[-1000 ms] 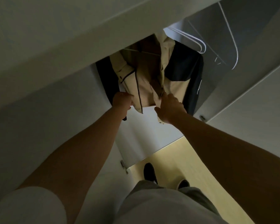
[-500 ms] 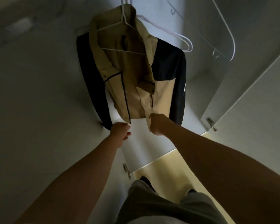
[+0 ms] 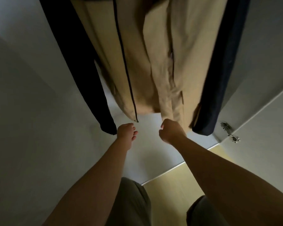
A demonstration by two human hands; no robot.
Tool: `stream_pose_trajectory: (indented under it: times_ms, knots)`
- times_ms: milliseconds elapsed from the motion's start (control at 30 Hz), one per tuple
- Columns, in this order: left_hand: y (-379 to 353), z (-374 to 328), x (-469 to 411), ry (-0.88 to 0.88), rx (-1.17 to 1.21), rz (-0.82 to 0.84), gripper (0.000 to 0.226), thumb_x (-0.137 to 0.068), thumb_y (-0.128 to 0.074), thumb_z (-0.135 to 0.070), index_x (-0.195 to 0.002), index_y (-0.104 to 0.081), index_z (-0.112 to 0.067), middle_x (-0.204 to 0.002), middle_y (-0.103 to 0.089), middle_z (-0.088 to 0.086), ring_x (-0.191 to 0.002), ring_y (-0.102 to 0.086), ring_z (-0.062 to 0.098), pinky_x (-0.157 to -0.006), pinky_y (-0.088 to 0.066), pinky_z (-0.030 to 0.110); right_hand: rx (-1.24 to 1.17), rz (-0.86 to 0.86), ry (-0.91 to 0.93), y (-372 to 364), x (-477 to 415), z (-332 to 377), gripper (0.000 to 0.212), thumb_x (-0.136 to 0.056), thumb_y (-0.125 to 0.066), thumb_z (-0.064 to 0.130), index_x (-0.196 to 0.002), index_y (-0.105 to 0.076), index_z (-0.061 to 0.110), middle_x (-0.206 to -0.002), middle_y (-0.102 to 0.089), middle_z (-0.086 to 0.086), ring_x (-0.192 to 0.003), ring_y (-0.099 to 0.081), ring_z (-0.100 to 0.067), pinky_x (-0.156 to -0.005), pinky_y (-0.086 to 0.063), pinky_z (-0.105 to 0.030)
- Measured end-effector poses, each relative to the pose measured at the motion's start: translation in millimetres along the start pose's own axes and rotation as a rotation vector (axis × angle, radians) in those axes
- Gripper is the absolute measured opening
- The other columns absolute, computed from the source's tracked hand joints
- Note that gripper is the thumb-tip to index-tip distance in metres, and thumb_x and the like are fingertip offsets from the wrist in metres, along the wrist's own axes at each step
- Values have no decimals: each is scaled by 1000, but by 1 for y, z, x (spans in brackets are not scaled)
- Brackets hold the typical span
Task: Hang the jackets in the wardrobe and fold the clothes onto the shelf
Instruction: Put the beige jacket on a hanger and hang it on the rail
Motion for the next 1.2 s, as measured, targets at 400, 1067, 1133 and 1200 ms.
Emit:
stream_pose_trajectory:
  times_ms: [400, 1067, 1133, 1200]
  knots:
    - [-65, 55, -86, -107, 471, 114, 17, -102, -54, -31, -101, -64, -17, -107, -71, -1, -90, -71, 14, -69, -52, 25, -222, -838, -251, -113, -107, -54, 71, -76, -73, 59, -113, -29, 17, -108, -34, -2, -104, -47, -26, -88, -38, -36]
    - [-19, 40, -121, 19, 633, 48, 36, -100, -53, -29, -128, -56, -7, -112, -62, 10, -81, -65, 18, -59, -50, 28, -398, -826, -218, -140, -139, -45, 31, -100, -47, 36, -116, -46, 10, -124, -45, -16, -103, -52, -41, -89, -41, -46]
    - [-21, 40, -130, 51, 676, 48, 39, -99, -52, -30, -131, -52, -7, -118, -59, 13, -83, -66, 20, -57, -49, 29, -497, -736, -164, -135, -130, -58, 25, -102, -45, 38, -116, -46, 16, -130, -44, -12, -94, -54, -33, -88, -44, -44]
    - [-26, 42, -137, 84, 718, 71, 46, -98, -53, -31, -137, -46, -9, -124, -54, 14, -84, -68, 21, -56, -49, 30, -618, -672, -109, -130, -120, -70, 17, -102, -47, 37, -111, -46, 22, -128, -49, -9, -91, -53, -22, -87, -46, -40]
Point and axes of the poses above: each hand's wrist, its own x-axis away from the middle knuckle, its own y-axis out of the back of the hand, z = x × y, the point moved 1 cm from there along -x, towards the middle knuckle
